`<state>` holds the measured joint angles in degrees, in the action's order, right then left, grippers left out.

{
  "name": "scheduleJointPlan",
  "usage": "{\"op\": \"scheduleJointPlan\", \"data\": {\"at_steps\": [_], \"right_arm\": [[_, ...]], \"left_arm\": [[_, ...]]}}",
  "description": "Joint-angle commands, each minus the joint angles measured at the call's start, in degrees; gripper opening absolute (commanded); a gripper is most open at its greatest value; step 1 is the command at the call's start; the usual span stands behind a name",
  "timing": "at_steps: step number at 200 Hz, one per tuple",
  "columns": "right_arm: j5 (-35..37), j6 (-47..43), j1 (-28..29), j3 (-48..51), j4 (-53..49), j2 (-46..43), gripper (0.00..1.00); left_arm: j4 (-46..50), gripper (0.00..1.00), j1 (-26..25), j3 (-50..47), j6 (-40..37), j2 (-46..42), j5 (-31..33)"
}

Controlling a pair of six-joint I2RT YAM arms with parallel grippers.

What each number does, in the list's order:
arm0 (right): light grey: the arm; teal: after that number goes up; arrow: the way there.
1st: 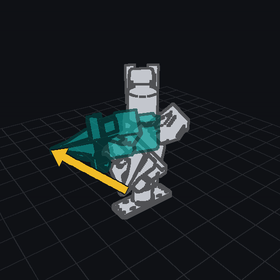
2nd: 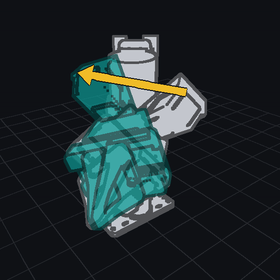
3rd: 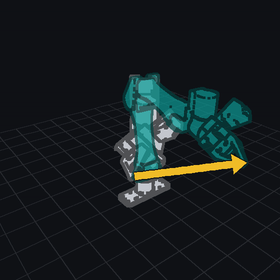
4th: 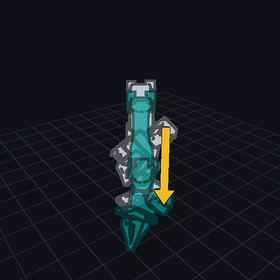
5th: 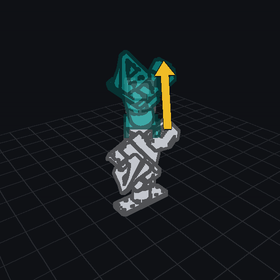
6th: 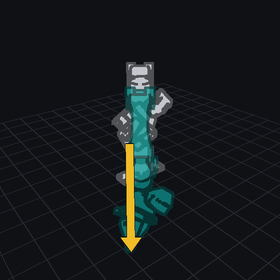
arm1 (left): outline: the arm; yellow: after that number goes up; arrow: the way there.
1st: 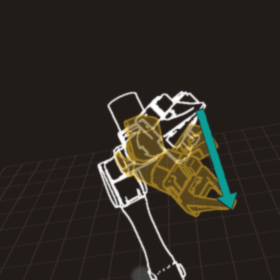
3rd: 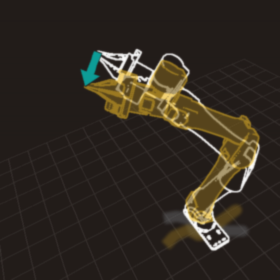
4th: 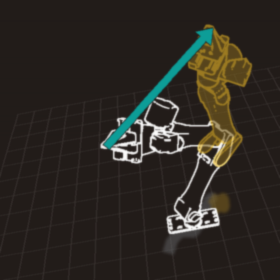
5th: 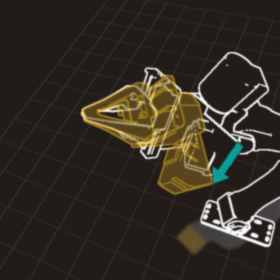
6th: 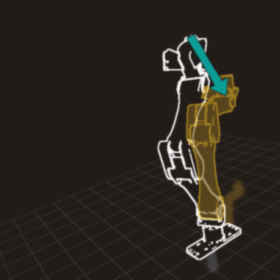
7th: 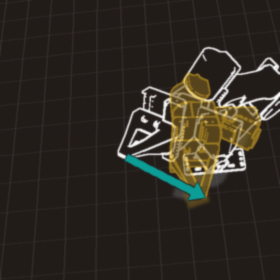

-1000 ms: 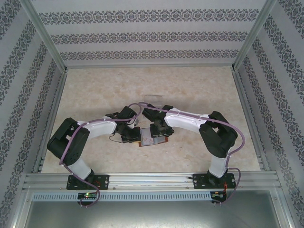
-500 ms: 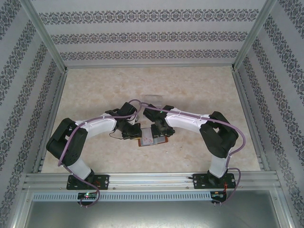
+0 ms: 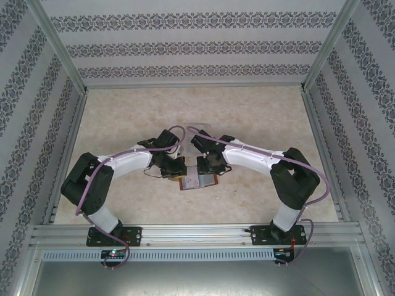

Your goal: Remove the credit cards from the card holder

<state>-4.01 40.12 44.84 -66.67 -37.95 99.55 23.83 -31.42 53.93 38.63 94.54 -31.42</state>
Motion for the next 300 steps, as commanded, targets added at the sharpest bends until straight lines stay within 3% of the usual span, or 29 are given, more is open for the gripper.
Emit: {"op": "scheduleJointPlan", "data": {"at_steps": [1,88,216,300], "right_arm": [[-6.87,2.17,-0.80,2.13,5.61,-1.56,0.28],[-14.16,4.50,-1.98,4.10,13.61,2.30,0.24],[-13.86,4.31,-2.55,4.98,14.35,4.97,0.26],[-10.66,3.73,-2.44,4.79,12.07,1.60,0.20]], "left_arm": [[-1.22,0.05,-0.32,1.45,0.41,1.66,-1.00],[-0.37,0.04,-0.49,0.52,-0.80,4.53,0.07],[-0.39,0.04,-0.50,0.33,-0.93,4.60,0.08],[-0.37,0.04,-0.49,0.33,-0.87,4.58,0.08]]}}
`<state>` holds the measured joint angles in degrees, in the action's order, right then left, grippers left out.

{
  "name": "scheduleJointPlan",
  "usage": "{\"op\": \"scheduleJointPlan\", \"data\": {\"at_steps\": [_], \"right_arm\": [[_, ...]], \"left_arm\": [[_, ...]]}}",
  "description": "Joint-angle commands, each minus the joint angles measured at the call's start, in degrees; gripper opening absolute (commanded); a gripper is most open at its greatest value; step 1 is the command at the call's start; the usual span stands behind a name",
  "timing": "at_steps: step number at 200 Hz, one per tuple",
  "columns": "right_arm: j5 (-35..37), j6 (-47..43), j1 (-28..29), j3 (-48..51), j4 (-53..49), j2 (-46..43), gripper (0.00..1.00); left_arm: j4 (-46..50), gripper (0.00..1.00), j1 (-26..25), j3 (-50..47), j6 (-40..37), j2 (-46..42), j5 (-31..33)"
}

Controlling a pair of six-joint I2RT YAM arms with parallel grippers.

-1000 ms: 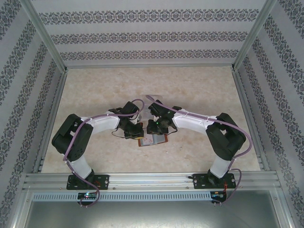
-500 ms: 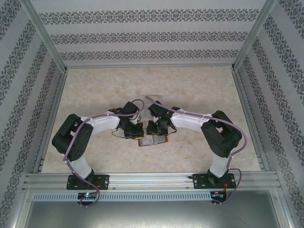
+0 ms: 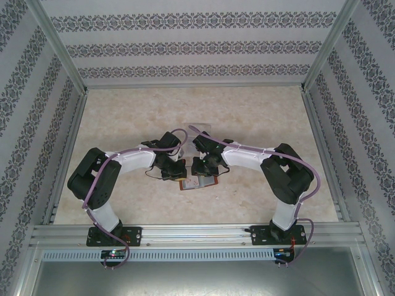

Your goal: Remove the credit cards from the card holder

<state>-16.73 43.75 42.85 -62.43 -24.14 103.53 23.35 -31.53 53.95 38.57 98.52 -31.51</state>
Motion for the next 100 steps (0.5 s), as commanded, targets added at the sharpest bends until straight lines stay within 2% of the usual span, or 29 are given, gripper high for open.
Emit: {"op": "scheduleJointPlan", "data": {"at_steps": [1,30,100], "right_arm": [[2.06,0.11,-0.47,0.60,-1.72,-2.41,0.20],[0.33,0.43,-0.40,0.82,-0.58,-2.58,0.17],[-0.93,0.46,-0.23,0.86,0.77,0.62,0.18]], "left_arm": [[0.11,0.04,-0.38,0.33,-0.79,0.57,0.19],[0.11,0.05,-0.38,0.32,-0.77,0.62,0.20],[0.21,0.04,-0.38,0.39,-0.75,0.62,0.25]]}}
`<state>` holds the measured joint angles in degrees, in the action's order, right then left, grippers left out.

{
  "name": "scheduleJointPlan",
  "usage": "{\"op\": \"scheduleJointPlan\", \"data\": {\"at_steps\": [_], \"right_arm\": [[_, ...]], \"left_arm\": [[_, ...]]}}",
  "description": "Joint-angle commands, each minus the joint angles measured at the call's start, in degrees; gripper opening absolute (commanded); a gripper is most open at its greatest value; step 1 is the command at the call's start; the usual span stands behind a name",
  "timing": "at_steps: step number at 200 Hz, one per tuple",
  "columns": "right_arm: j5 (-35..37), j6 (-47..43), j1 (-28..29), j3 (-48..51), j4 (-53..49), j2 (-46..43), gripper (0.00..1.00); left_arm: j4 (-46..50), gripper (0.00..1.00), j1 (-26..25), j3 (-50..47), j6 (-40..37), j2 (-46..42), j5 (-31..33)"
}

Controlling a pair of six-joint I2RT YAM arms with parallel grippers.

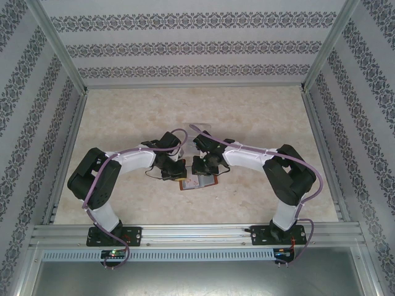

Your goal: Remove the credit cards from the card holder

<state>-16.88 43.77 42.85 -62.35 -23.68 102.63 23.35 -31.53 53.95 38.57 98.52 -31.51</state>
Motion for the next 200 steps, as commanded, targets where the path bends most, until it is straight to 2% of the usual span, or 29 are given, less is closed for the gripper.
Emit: {"op": "scheduleJointPlan", "data": {"at_steps": [1,43,72,95,200], "right_arm": [[-0.73,0.40,-0.27,0.80,0.31,1.52,0.18],[0.63,0.05,-0.33,0.98,-0.55,2.40,0.20],[3.22,-0.57,-0.37,0.47,-2.62,1.77,0.31],[4.23,-0.96,-0.39,0.30,-3.48,1.09,0.35],[2.15,-0.01,-1.70,2.21,-1.61,-2.77,0.36]], "left_arm": [[0.20,0.04,-0.38,0.38,-0.76,0.62,0.28],[0.37,0.05,-0.40,0.28,-0.83,0.63,0.37],[0.72,0.05,-0.40,0.41,-0.77,0.36,0.62],[1.38,0.05,-0.39,0.56,-1.01,-0.29,1.25],[3.77,0.05,-1.11,3.66,-1.30,-2.04,1.79]]}}
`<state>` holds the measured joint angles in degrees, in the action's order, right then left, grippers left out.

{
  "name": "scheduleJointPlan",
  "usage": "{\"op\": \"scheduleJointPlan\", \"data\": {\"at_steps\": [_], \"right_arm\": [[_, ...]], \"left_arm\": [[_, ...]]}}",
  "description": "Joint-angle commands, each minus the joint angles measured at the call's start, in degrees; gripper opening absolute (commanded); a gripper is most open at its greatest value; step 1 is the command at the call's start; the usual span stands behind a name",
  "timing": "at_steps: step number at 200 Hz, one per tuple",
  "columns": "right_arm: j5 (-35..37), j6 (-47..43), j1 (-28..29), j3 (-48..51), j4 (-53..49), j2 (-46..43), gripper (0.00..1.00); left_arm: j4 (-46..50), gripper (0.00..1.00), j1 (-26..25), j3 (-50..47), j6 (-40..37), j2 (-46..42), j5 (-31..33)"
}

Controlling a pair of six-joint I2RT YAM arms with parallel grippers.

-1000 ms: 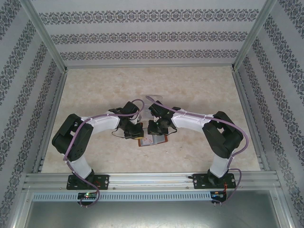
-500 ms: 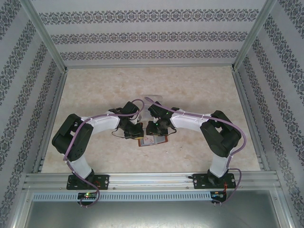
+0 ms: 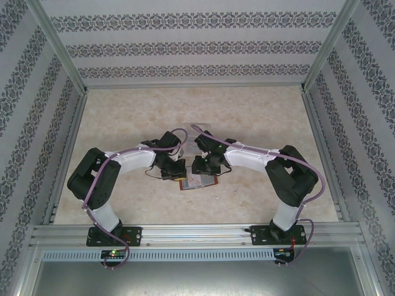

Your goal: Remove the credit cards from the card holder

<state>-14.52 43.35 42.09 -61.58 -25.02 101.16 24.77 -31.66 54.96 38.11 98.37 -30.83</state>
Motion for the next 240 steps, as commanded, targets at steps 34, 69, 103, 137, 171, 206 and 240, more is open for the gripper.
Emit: {"op": "scheduleJointPlan", "data": {"at_steps": [34,69,103,137,171,206,240], "right_arm": [[-2.18,0.49,-1.38,1.92,1.12,-0.36,0.35],[-3.83,1.06,-1.57,2.74,2.90,0.17,0.33],[-5.28,1.37,-1.77,3.06,4.01,0.42,0.31],[-7.59,2.15,-2.31,3.77,5.93,1.01,0.30],[-9.23,2.79,-2.82,4.61,7.23,0.88,0.30],[-10.49,2.84,-4.28,6.38,8.76,0.79,0.28],[-17.43,3.95,-6.20,9.63,16.60,0.13,0.22]], "left_arm": [[2.30,0.05,-2.69,3.68,-0.62,-0.71,0.92],[2.53,0.05,-2.89,3.73,-1.09,1.31,1.19],[3.98,0.05,-2.88,4.23,-2.07,3.83,2.10],[5.58,0.05,-2.88,4.60,-2.99,4.98,3.43],[6.04,0.04,-2.88,4.51,-3.26,5.77,3.50],[6.29,0.04,-2.92,4.58,-3.31,5.73,3.82],[6.56,0.04,-3.00,5.05,-3.44,5.74,3.98]]}}
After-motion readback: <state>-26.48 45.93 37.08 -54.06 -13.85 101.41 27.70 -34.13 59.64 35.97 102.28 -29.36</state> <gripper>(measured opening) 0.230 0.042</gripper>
